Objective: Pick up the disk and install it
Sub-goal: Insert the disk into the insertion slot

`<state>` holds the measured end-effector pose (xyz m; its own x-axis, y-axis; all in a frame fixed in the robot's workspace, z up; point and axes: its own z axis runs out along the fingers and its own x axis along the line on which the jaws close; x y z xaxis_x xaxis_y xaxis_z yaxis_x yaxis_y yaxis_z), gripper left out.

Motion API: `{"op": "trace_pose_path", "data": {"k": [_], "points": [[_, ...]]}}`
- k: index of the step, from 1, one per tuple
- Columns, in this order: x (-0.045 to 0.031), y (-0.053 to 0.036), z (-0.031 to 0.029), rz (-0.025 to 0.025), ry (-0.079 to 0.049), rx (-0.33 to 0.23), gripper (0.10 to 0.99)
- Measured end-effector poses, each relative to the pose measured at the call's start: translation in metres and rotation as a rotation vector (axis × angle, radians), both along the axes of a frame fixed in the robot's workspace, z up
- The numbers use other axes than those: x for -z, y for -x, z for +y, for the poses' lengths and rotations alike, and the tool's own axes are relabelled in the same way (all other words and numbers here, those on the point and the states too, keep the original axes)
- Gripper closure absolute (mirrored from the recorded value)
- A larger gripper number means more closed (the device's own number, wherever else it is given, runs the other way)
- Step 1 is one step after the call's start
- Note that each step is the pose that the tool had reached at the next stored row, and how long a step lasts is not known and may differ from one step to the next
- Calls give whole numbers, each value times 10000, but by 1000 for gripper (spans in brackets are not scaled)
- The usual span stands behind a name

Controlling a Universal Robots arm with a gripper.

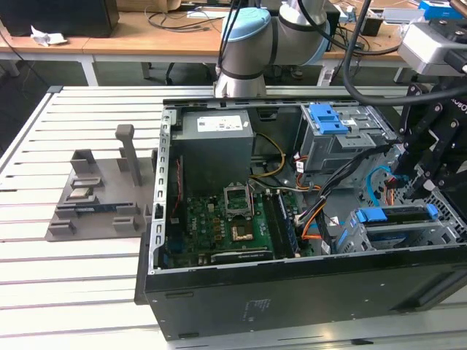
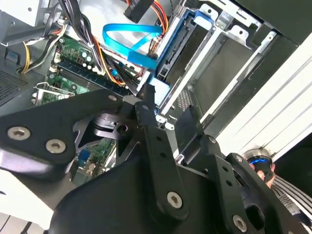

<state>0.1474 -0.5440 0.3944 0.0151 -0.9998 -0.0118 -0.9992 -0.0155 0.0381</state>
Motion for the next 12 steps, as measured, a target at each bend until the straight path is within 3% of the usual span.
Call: {"op": "trace_pose_path", "data": {"k": [2, 3, 6, 8, 12], "points": [[1, 0, 0, -1, 0, 0, 659], [2, 0, 0, -1, 0, 0, 788], [4, 0, 0, -1, 0, 0, 847], [5, 0, 0, -1, 0, 0, 969], [7, 0, 0, -1, 0, 0, 980]]}}
